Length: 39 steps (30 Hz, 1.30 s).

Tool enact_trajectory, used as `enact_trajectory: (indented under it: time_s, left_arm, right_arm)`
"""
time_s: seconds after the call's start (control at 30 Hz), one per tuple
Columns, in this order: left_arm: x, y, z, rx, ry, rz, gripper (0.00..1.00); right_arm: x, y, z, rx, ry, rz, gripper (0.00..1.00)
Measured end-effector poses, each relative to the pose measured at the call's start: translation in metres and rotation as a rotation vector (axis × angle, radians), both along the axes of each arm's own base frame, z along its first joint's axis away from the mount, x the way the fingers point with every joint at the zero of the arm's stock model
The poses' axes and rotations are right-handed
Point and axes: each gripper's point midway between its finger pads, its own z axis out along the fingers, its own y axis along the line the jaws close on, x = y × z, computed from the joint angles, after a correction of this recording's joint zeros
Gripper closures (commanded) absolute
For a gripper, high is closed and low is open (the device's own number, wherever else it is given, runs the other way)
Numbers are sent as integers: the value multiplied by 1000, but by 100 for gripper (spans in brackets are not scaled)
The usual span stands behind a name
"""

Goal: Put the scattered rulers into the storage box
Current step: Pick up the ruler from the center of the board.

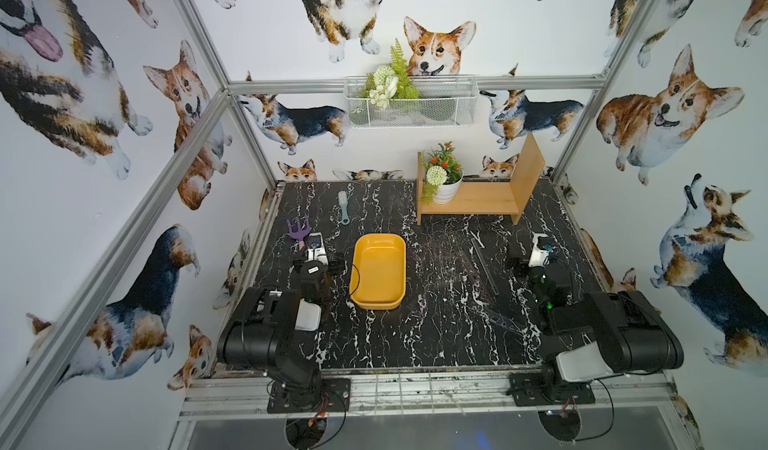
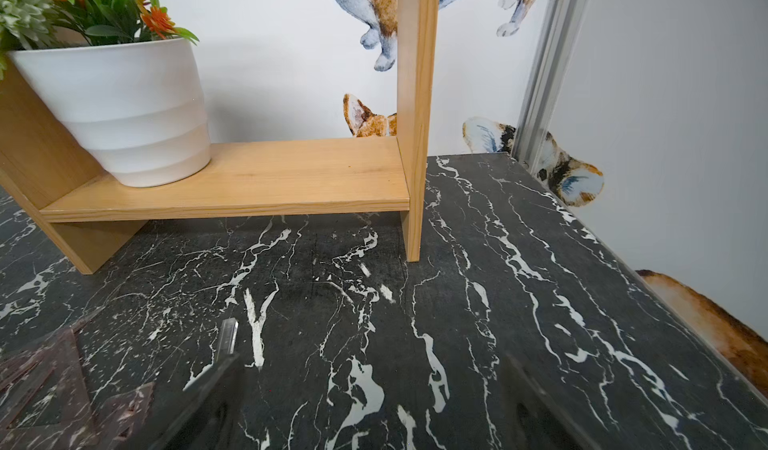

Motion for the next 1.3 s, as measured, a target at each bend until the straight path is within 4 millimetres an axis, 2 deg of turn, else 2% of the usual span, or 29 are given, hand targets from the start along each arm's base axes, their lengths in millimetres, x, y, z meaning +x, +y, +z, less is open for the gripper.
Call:
enact_trajectory:
  time_s: [1.17, 1.23, 1.3]
  left_arm:
    - [0, 0, 0, 0, -1, 0, 0]
    - [0, 0, 5, 0, -12, 1, 1]
    - [0, 3, 17, 1, -29, 17, 1]
  right_arm:
    - [0, 6, -1, 1, 3, 29, 0]
    - [0, 5, 4, 1, -4, 23, 0]
    - [2, 3, 19, 1, -27, 13, 0]
